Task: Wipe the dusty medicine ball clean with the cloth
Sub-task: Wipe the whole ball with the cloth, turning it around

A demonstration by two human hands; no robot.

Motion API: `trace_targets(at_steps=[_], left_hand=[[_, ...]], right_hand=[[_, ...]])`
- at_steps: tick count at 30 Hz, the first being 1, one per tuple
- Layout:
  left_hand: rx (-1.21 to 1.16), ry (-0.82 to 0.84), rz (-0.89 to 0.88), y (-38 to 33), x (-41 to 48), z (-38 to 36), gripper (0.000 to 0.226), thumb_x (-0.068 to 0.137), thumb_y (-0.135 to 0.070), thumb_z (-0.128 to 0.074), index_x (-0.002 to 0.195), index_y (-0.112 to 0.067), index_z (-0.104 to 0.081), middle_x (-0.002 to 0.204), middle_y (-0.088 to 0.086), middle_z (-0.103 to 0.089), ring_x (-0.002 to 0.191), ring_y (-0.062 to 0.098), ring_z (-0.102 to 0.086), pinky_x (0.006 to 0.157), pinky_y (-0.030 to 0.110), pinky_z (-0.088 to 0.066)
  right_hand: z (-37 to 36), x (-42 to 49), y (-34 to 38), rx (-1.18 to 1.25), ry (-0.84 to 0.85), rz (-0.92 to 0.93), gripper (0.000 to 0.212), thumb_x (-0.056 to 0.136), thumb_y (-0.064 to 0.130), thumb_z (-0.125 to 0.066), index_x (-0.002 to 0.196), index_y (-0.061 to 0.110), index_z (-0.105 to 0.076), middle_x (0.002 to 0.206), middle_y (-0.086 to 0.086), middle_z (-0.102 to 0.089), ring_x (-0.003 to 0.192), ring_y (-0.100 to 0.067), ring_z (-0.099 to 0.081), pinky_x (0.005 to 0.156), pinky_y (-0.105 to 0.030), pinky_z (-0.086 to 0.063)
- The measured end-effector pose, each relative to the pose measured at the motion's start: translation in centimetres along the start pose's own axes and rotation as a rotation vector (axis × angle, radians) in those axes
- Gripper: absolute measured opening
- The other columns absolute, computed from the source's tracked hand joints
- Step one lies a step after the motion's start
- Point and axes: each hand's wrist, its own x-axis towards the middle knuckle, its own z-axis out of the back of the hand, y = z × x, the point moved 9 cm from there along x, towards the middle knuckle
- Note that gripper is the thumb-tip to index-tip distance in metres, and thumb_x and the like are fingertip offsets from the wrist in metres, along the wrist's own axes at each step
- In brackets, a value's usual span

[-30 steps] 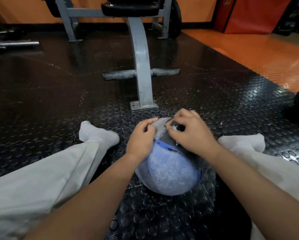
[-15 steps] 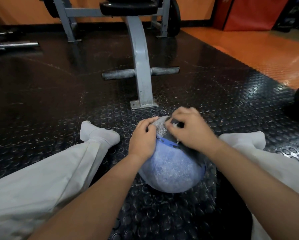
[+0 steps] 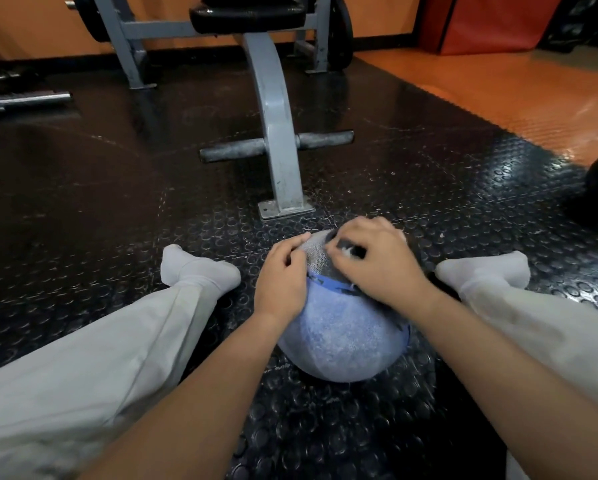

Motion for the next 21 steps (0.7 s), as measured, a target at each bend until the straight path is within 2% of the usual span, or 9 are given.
trace_targets(at_steps=[3, 5, 6, 9, 11, 14, 17, 19, 21], left_hand=[[-0.024, -0.005, -0.013, 0.6, -0.2, 0.5, 0.03, 0.086, -0.034, -0.038, 0.101, -0.045, -0.062, 0.125, -0.011, -0.062, 0.116, 0.004, -0.055, 0.106, 0.032, -0.041], [-0.014, -0.006, -0.02, 1.1, -0.4, 0.7, 0.032, 0.085, -0.034, -0.036, 0.102, -0.048, -0.06, 0.126, -0.013, -0.062, 0.117, 0.002, -0.054, 0.108, 0.031, -0.04], [0.004, -0.009, -0.021, 1.2, -0.4, 0.8, 0.032, 0.088, -0.032, -0.037, 0.104, -0.047, -0.06, 0.127, -0.013, -0.061, 0.118, 0.002, -0.053, 0.109, 0.031, -0.039], [0.047, -0.019, 0.015, 1.2, -0.4, 0.8, 0.032, 0.1, -0.023, -0.038, 0.11, -0.044, -0.059, 0.129, -0.016, -0.058, 0.116, 0.001, -0.051, 0.106, 0.026, -0.037], [0.095, -0.034, 0.02, 0.7, -0.6, 0.6, 0.03, 0.1, -0.023, -0.039, 0.112, -0.04, -0.06, 0.127, -0.016, -0.057, 0.114, 0.002, -0.051, 0.101, 0.025, -0.038], [0.362, -0.012, 0.058, -0.4, 0.8, 0.9, 0.02, 0.097, -0.032, -0.042, 0.102, -0.036, -0.061, 0.115, -0.009, -0.055, 0.104, 0.013, -0.054, 0.096, 0.035, -0.041], [0.593, 0.175, 0.075, -1.3, 3.3, 0.0, 0.024, 0.09, -0.042, -0.038, 0.093, -0.037, -0.061, 0.121, -0.003, -0.058, 0.113, 0.021, -0.054, 0.102, 0.04, -0.04], [0.503, 0.325, 0.083, -1.5, 3.5, -1.4, 0.033, 0.098, -0.036, -0.039, 0.113, -0.028, -0.068, 0.134, -0.001, -0.058, 0.122, 0.018, -0.052, 0.104, 0.029, -0.038], [0.334, 0.405, 0.144, -1.5, 2.6, -1.9, 0.034, 0.103, -0.025, -0.04, 0.124, -0.018, -0.065, 0.135, -0.001, -0.058, 0.114, 0.01, -0.052, 0.089, 0.019, -0.036]], right_hand=[[-1.4, -2.3, 4.5, -0.06, 0.127, 0.289, 0.019, 0.083, 0.035, -0.057, 0.084, 0.027, -0.074, 0.095, 0.018, -0.064, 0.1, -0.006, -0.045, 0.091, -0.029, -0.022], [-1.4, -1.8, 3.6, -0.011, 0.171, 0.321, 0.021, 0.083, 0.041, -0.058, 0.086, 0.029, -0.074, 0.098, 0.02, -0.065, 0.104, -0.005, -0.049, 0.096, -0.032, -0.028], [-1.0, -0.9, 2.0, 0.054, 0.153, 0.253, 0.021, 0.083, 0.043, -0.059, 0.085, 0.029, -0.074, 0.098, 0.018, -0.066, 0.103, -0.009, -0.054, 0.097, -0.035, -0.036], [0.7, 1.3, -5.3, 0.321, 0.065, -0.28, 0.017, 0.088, 0.041, -0.062, 0.081, 0.028, -0.07, 0.089, 0.006, -0.07, 0.092, -0.018, -0.065, 0.086, -0.038, -0.05], [0.2, 0.7, -7.4, 0.265, 0.065, -0.408, 0.019, 0.092, 0.04, -0.058, 0.093, 0.025, -0.07, 0.094, 0.004, -0.069, 0.095, -0.019, -0.064, 0.087, -0.037, -0.05], [0.2, -0.6, -4.4, 0.218, -0.006, -0.154, 0.012, 0.092, 0.028, -0.059, 0.095, 0.035, -0.069, 0.108, 0.014, -0.065, 0.108, -0.012, -0.057, 0.1, -0.028, -0.038], [0.3, -2.3, -1.0, 0.175, 0.034, 0.083, 0.019, 0.09, 0.029, -0.064, 0.098, 0.045, -0.066, 0.113, 0.027, -0.059, 0.114, -0.01, -0.047, 0.101, -0.017, -0.026], [0.4, -2.9, 0.4, 0.175, 0.082, 0.175, 0.017, 0.089, 0.033, -0.064, 0.099, 0.047, -0.065, 0.112, 0.033, -0.056, 0.11, -0.006, -0.043, 0.1, -0.016, -0.027], [-0.1, -2.9, 0.1, 0.218, 0.096, 0.169, 0.015, 0.09, 0.032, -0.063, 0.097, 0.046, -0.066, 0.11, 0.032, -0.056, 0.108, -0.004, -0.042, 0.098, -0.015, -0.027]])
